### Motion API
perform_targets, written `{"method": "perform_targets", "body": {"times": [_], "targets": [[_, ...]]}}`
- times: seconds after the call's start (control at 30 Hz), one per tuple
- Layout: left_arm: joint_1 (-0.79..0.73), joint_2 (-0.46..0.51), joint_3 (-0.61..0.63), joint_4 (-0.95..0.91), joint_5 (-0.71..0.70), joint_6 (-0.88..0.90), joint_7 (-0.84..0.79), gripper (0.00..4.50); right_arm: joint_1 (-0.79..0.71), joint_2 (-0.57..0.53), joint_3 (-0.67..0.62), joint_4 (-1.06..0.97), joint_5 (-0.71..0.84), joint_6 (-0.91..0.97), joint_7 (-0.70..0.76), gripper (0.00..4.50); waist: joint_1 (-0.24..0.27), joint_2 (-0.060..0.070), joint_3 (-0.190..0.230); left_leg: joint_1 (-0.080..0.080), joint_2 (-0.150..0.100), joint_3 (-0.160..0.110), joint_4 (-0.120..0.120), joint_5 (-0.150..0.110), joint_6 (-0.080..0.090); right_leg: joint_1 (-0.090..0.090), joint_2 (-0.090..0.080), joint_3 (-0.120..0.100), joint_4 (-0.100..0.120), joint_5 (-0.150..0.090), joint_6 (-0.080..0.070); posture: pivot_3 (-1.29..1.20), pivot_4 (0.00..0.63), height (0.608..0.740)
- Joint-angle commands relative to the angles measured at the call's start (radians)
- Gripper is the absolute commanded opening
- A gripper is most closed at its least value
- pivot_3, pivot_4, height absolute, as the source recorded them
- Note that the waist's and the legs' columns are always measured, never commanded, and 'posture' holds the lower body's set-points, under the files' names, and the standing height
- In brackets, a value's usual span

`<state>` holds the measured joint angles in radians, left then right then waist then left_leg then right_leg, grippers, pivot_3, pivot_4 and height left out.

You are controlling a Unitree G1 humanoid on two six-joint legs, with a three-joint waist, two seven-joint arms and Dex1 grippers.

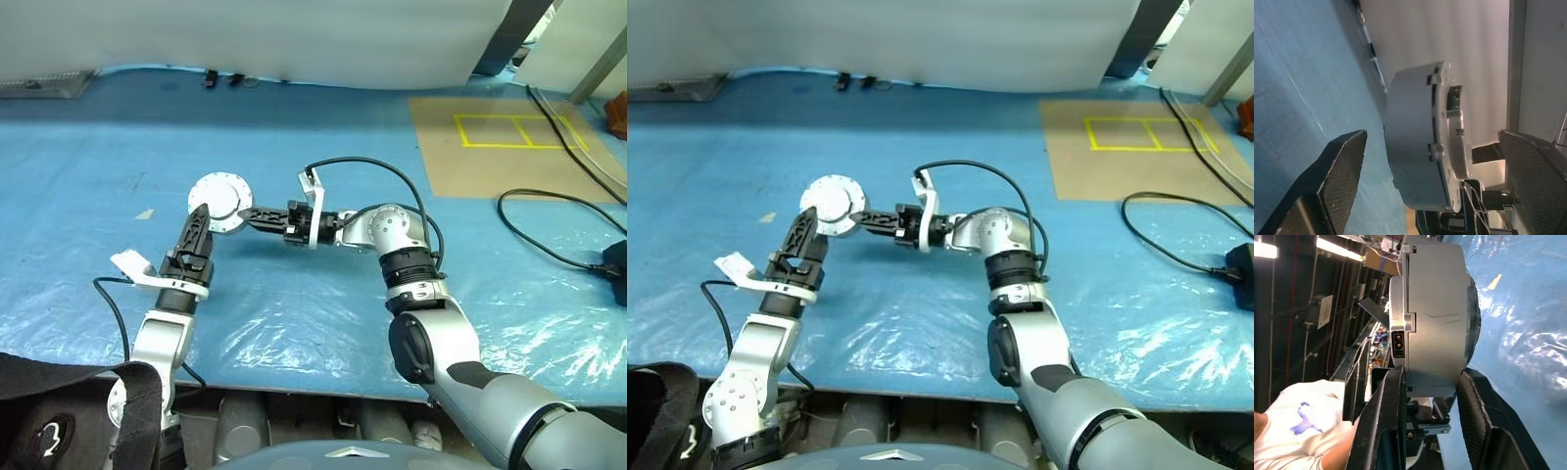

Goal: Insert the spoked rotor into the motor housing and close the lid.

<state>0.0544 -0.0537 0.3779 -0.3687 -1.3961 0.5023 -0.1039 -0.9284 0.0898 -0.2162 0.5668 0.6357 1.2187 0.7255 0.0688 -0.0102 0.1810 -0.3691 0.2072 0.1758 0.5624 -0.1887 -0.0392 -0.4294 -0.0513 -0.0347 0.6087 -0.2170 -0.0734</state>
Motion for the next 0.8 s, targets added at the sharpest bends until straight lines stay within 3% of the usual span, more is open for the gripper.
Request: {"method": "perform_targets", "body": {"times": [0.03,0.33,0.43,0.57,0.8], "targets": [[-0.004,0.013,-0.013,-0.008,-0.015,-0.007,-0.003,4.49,-0.012,0.021,-0.009,-0.098,0.097,0.029,0.047,1.08,0.000,0.000,0.000,0.000,0.000,0.000,0.000,0.000,0.000,0.000,0.000,0.000,0.000,0.000,0.000,0.00,0.150,0.740],[-0.077,0.017,-0.030,0.025,-0.010,-0.029,-0.003,4.49,-0.010,0.037,-0.015,-0.098,0.117,0.059,0.022,1.08,0.001,0.000,0.000,0.000,0.000,0.000,0.002,0.000,0.000,0.000,0.000,0.000,0.002,0.001,0.001,0.00,0.150,0.740],[-0.083,0.018,-0.024,0.030,-0.028,-0.031,-0.001,3.89,-0.018,0.041,-0.033,-0.082,0.120,0.052,0.012,1.08,0.001,0.000,0.000,0.000,0.000,0.000,0.002,0.000,0.000,0.000,0.000,0.000,0.002,0.001,0.001,0.00,0.150,0.740],[-0.072,0.031,-0.023,0.039,-0.015,-0.035,-0.012,2.56,-0.038,0.050,-0.070,-0.045,0.125,0.030,-0.015,1.08,0.001,0.000,0.000,0.000,-0.001,0.000,0.003,0.000,0.000,0.000,0.000,0.000,0.002,0.001,0.001,0.00,0.150,0.740],[-0.095,0.014,-0.050,0.042,-0.005,-0.059,0.011,2.48,-0.095,0.056,-0.165,0.093,0.160,-0.040,-0.130,1.08,0.002,0.000,0.000,0.000,0.000,0.000,0.005,0.000,0.000,0.000,0.000,0.000,0.005,0.001,0.001,0.00,0.150,0.740]]}}
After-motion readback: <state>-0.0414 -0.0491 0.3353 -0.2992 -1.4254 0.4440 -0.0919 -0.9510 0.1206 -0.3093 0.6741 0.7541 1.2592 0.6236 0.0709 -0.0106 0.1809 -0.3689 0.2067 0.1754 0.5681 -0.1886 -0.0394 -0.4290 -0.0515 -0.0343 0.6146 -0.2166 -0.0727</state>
